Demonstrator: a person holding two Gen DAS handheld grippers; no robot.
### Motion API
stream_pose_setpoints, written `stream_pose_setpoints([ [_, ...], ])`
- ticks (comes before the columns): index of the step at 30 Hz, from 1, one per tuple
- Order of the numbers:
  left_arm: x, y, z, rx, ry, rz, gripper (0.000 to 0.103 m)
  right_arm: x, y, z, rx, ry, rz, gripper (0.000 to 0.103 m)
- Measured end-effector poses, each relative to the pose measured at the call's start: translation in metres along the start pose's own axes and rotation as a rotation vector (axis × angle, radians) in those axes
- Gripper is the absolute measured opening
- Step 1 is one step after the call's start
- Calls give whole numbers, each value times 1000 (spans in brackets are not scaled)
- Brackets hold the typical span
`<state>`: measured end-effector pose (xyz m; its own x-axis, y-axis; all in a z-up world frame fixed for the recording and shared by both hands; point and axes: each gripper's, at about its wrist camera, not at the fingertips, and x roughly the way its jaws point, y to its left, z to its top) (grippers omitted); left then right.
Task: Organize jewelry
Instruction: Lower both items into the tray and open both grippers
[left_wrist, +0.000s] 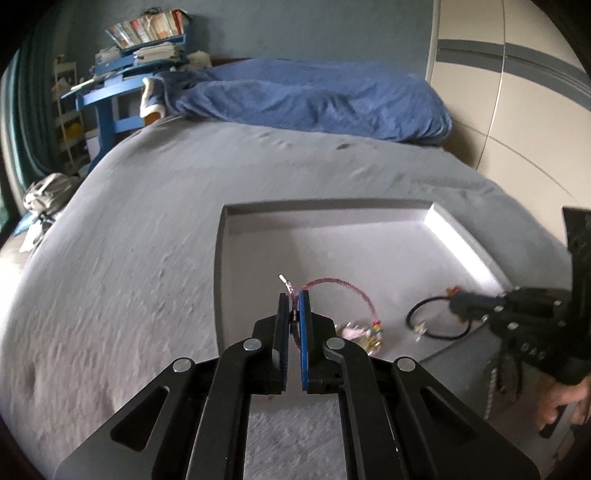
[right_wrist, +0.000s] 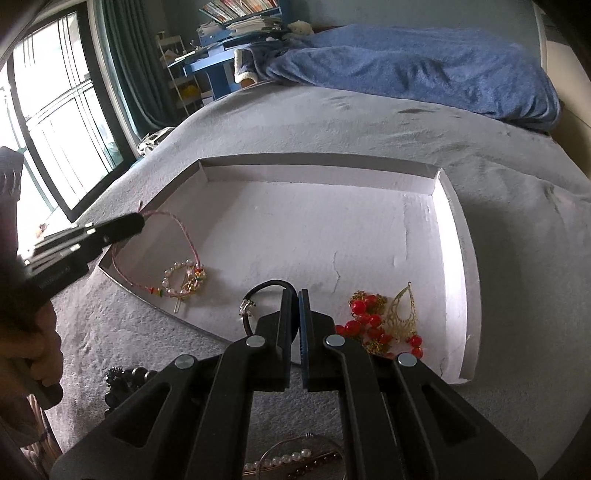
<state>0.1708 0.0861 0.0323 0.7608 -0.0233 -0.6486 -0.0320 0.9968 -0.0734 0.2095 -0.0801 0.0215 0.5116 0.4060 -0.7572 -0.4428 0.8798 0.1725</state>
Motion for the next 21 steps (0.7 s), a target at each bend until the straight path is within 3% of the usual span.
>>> stream_pose_setpoints([
  [3, 2, 1, -6, 10, 10, 4, 7, -2, 1, -1, -4, -3, -2, 4],
  [6, 0, -1, -10, 19, 6, 5, 17, -6, 2, -3, 1, -7, 0, 6],
  [8, -2, -1, -12, 20, 2, 11, 35, -8, 0, -4, 8, -12, -3, 11],
  [10, -4, -3, -13, 19, -5, 11, 46, -11, -2, -5, 19, -19, 1, 18],
  [14, -17, -3, -19, 11, -35, -7, 58, -20, -5, -9, 16, -43, 9, 28],
  [17, -28, -4, -25, -5, -61, -27, 63, -29, -10, -15, 31, -72, 13, 36],
  [21, -40, -7, -36, -21, -81, -48, 64, -40, -17, -23, 57, -103, 16, 37],
])
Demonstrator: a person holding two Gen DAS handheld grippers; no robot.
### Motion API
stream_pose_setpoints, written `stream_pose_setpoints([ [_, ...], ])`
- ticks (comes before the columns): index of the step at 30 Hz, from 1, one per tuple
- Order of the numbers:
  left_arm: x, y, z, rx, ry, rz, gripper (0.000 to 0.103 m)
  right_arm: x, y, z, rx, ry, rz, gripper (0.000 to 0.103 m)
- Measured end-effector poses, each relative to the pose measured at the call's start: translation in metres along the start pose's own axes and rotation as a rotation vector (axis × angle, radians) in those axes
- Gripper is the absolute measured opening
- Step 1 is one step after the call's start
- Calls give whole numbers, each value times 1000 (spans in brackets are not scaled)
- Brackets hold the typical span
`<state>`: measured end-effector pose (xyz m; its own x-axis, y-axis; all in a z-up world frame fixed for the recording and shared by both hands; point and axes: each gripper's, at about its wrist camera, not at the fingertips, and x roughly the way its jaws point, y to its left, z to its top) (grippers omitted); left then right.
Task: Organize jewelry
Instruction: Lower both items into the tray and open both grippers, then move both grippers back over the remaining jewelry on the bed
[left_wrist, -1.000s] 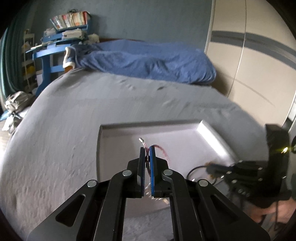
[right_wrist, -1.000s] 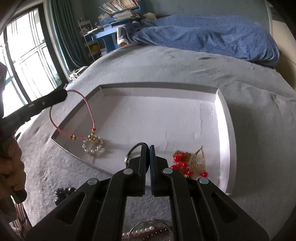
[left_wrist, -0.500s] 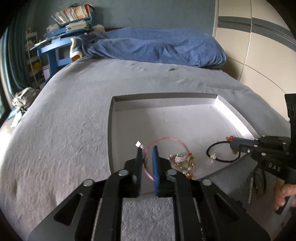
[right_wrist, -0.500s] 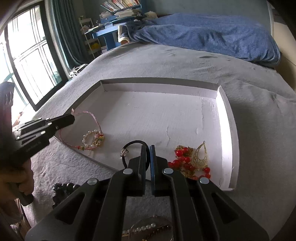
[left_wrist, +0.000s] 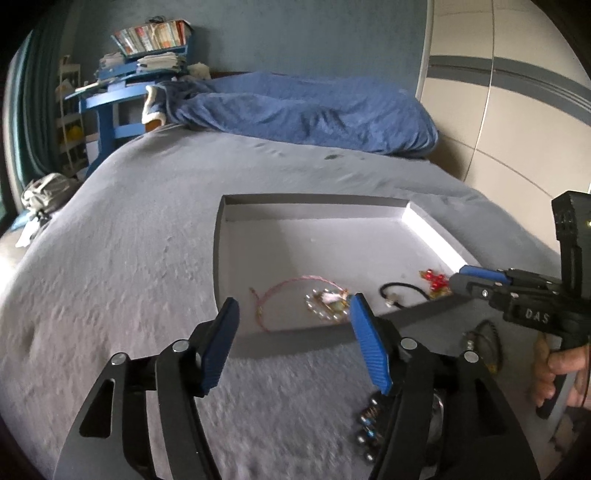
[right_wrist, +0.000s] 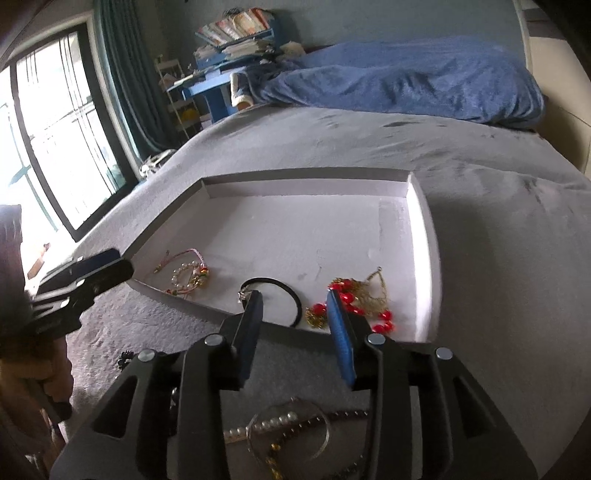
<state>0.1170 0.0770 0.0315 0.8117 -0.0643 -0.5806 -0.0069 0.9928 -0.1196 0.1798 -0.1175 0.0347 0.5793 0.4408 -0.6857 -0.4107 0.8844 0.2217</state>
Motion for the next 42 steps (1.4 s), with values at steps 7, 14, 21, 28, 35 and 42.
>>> stream_pose_setpoints([
  [7, -20, -9, -13, -8, -24, -41, 68, -25, -8, -14, 16, -49, -8, 44],
  [14, -24, -24, -36, 23, 23, -89, 69, -40, -19, -37, 44, -35, -21, 54],
  [21, -27, -37, -49, 76, 35, -113, 74, -49, -32, -58, 101, -13, -19, 59],
  [28, -27, -50, -57, 140, 66, -144, 76, -49, -23, -68, 70, 10, -11, 60],
  [35, -24, -55, -59, 153, 109, -201, 76, -46, -27, -66, 82, 24, -6, 60],
  [42, -41, -55, -63, 148, 24, -207, 72, -46, -26, -66, 83, 23, -5, 60],
])
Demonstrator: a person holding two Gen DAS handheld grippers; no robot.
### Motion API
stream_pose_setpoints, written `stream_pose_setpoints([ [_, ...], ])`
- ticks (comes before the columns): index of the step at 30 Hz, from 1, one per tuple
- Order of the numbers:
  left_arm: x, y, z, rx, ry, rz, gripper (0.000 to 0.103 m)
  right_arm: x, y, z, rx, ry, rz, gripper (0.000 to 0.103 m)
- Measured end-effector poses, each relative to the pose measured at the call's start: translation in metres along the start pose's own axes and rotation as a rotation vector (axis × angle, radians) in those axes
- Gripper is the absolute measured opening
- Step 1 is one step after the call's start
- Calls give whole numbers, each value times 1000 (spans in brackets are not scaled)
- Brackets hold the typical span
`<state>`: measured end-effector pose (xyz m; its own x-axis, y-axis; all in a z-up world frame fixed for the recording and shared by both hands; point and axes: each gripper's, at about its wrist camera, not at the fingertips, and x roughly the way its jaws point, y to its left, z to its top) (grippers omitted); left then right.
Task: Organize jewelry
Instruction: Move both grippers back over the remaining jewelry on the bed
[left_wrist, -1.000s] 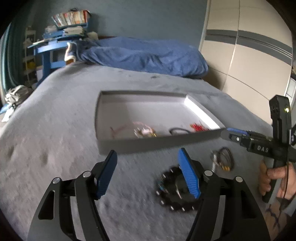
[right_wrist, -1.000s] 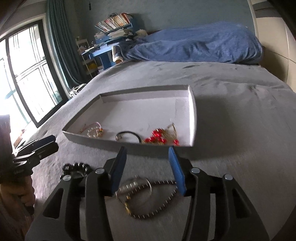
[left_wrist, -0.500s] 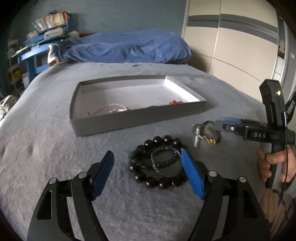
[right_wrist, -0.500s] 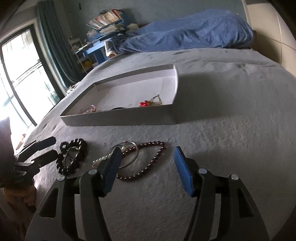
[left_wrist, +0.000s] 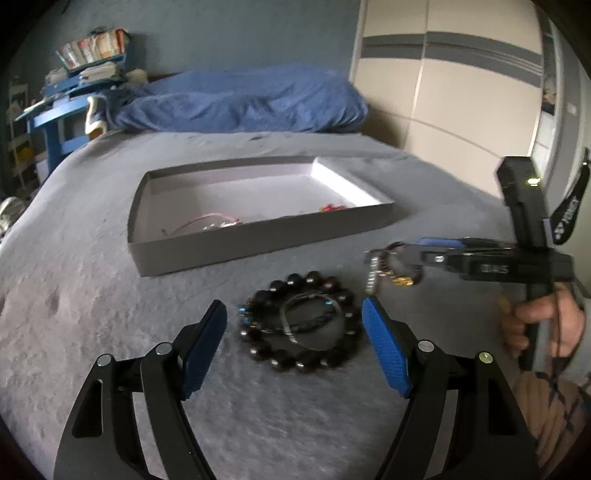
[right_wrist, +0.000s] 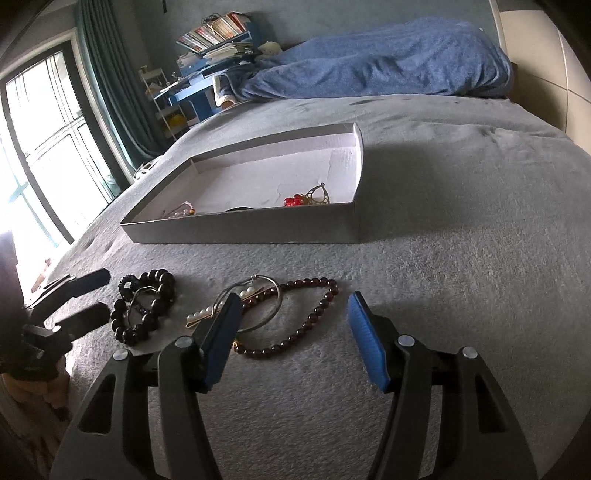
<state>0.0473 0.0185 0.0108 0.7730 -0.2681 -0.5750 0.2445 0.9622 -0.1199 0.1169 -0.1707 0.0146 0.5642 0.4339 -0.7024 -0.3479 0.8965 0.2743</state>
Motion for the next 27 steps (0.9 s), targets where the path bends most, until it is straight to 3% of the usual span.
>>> stream_pose_setpoints([
  [5, 3, -26, -14, 98, 40, -52, 43, 1, -1, 0, 5, 7, 5, 60],
  [12, 17, -38, -12, 152, 105, -14, 35, 2, -2, 0, 4, 7, 5, 60],
  [17, 34, -44, -9, 192, 181, 60, 27, 1, 0, 0, -8, 4, 9, 60],
  [20, 30, -42, -8, 179, 165, 50, 15, -1, 3, -2, -25, -2, 20, 60],
  [27, -10, -17, 9, 79, 12, 37, 15, -1, 14, -3, -80, -1, 40, 60],
])
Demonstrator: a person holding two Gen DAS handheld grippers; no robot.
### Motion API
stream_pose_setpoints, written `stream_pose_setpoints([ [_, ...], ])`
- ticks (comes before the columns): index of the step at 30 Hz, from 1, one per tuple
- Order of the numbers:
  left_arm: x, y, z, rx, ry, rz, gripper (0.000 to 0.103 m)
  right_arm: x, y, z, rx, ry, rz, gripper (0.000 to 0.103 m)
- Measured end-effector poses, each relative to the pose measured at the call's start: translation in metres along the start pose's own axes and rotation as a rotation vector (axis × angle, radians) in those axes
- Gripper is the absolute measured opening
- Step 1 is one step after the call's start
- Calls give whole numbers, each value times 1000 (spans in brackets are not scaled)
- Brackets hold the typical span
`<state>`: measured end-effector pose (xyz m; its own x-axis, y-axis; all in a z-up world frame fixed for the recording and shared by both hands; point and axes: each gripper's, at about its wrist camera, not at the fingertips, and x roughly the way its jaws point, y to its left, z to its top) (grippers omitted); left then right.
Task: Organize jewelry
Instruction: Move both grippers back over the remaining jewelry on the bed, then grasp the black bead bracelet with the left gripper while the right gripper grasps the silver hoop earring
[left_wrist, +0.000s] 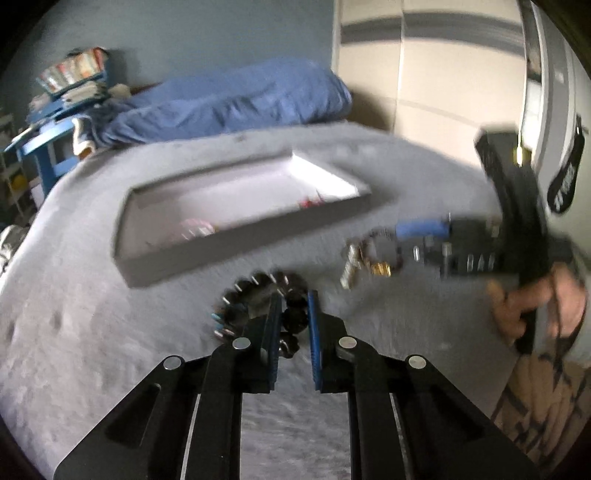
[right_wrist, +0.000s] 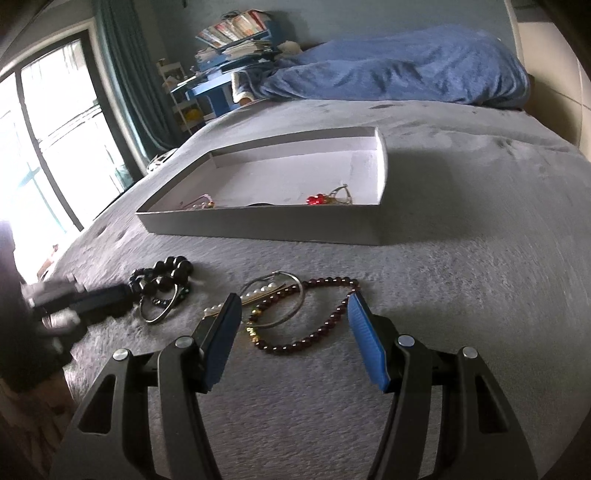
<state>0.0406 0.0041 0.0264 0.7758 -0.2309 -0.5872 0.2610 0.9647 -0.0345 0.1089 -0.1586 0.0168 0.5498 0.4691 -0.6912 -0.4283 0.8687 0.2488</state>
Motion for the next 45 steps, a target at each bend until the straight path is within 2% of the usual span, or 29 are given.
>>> stream_pose_setpoints([
  [4, -20, 29, 13, -82, -60, 10, 14, 2, 2, 1, -7, 9, 6, 60],
  [10, -34, 77, 18, -184, -84, 103, 15, 11, 6, 7, -26, 45, 9, 62],
  [17, -14, 101, -7, -246, 14, 148, 15, 30, 19, 12, -57, 103, -8, 65],
  [23, 6, 120, -22, -329, 87, 107, 20, 35, 26, 9, -93, 126, -42, 64],
  [28, 17, 124, -27, -343, 153, 86, 29, 34, 26, 7, -102, 124, -39, 49],
  [36, 23, 122, -27, -334, 181, 129, 29, 27, 24, 6, -83, 93, -17, 48],
  [39, 27, 118, -24, -307, 190, 146, 22, 25, 24, 6, -79, 82, -12, 48],
  [40, 26, 118, -25, -307, 185, 146, 15, 24, 24, 6, -79, 78, -11, 48],
  [45, 13, 116, -22, -318, 124, 140, 15, 16, 21, 6, -64, 44, 4, 48],
])
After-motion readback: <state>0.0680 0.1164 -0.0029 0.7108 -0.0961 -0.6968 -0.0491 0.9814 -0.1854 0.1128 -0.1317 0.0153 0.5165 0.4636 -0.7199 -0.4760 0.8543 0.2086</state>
